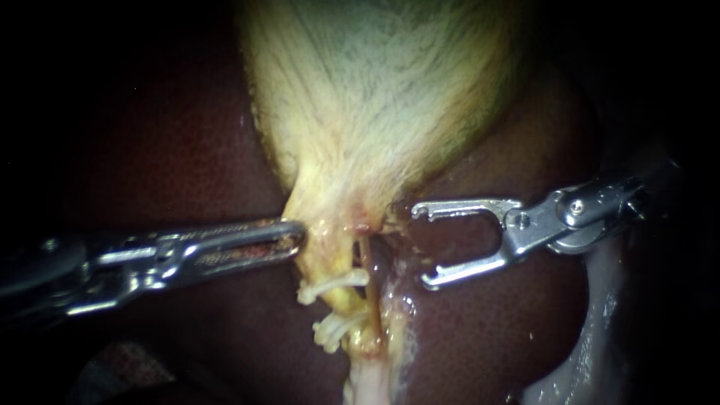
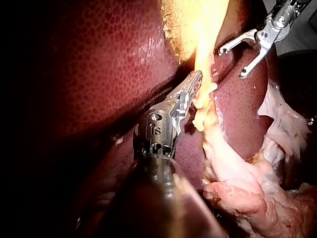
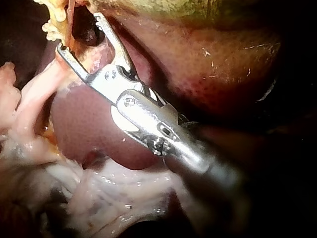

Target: Going back third clip left tube

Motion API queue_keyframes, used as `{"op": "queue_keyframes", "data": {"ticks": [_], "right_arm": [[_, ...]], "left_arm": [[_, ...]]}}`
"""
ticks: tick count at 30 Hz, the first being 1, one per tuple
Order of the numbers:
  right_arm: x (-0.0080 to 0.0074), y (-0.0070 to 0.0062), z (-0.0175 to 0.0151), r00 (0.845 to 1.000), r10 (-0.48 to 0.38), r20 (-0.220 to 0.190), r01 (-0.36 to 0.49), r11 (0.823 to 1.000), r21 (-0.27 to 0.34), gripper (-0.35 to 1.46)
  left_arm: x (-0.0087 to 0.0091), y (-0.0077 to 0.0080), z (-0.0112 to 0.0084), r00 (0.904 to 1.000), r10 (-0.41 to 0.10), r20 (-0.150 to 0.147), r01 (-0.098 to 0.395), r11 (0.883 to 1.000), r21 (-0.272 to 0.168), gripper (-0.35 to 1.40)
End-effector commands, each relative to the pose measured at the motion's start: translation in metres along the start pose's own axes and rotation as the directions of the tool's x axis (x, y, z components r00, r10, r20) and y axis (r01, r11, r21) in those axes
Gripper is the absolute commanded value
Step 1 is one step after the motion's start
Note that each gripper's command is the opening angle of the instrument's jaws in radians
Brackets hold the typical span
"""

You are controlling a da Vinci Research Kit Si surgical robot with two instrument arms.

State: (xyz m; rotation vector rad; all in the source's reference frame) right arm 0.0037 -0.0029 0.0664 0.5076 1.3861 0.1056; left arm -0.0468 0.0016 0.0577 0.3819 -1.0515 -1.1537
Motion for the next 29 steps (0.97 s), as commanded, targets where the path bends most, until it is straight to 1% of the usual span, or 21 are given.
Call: {"op": "queue_keyframes", "data": {"ticks": [1,4,7,10,12,13,29], "right_arm": [[0.0001,-0.0001,0.0000,1.000,0.000,0.000,0.000,1.000,0.000,0.60],[0.0002,-0.0003,0.0001,1.000,0.000,-0.001,0.000,1.000,0.000,0.60],[0.0002,-0.0004,0.0001,1.000,0.000,-0.002,0.000,1.000,0.003,0.60],[0.0003,-0.0006,0.0001,1.000,0.001,-0.002,-0.001,1.000,0.003,0.60],[0.0004,-0.0007,0.0001,1.000,0.001,-0.002,-0.001,1.000,0.003,0.60],[0.0004,-0.0007,0.0001,1.000,0.001,-0.002,-0.001,1.000,0.003,0.60],[0.0004,-0.0009,0.0000,1.000,0.000,-0.002,0.000,1.000,0.007,0.60]], "left_arm": [[0.0001,0.0001,0.0004,1.0000,0.002,0.000,-0.002,1.000,-0.001,-0.35],[0.0007,0.0007,0.0017,0.9999,0.000,-0.012,0.000,1.000,-0.010,-0.35],[0.0012,0.0010,0.0025,0.9998,-0.003,-0.020,0.002,1.000,-0.018,-0.35],[0.0018,0.0009,0.0034,0.9996,-0.006,-0.026,0.005,1.000,-0.024,-0.35],[0.0021,0.0007,0.0039,0.9993,-0.004,-0.036,0.003,1.000,-0.022,-0.35],[0.0022,0.0007,0.0040,0.9994,-0.003,-0.036,0.002,1.000,-0.023,-0.35],[0.0022,0.0007,0.0042,0.9993,-0.003,-0.037,0.002,1.000,-0.020,-0.35]]}}
